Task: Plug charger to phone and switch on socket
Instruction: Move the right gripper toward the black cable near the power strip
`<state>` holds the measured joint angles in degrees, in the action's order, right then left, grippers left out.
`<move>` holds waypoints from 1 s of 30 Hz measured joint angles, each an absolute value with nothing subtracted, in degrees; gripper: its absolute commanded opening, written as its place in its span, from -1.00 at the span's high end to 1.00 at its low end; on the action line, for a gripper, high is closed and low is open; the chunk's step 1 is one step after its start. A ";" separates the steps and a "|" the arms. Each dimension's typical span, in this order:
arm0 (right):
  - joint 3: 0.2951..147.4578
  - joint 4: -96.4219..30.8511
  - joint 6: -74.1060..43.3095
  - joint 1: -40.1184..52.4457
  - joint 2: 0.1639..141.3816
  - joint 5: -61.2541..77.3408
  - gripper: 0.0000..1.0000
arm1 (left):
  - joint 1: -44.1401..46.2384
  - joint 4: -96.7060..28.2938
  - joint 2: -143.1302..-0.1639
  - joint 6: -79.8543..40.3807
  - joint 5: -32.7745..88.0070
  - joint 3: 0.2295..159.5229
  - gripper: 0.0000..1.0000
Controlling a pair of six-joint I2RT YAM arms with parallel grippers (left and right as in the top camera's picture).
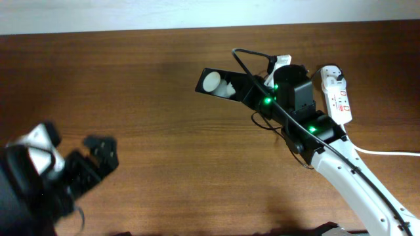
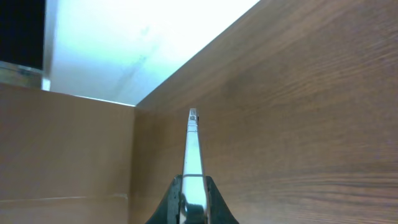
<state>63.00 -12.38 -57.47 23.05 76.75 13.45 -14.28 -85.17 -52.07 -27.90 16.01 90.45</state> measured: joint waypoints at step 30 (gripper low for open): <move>63.00 -7.44 -85.60 39.62 82.41 3.68 0.92 | 6.07 32.47 -77.17 -109.78 48.84 34.72 0.14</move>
<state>63.00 -7.44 -85.60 39.62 82.41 3.68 6.07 32.47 -77.17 -109.78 48.84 34.72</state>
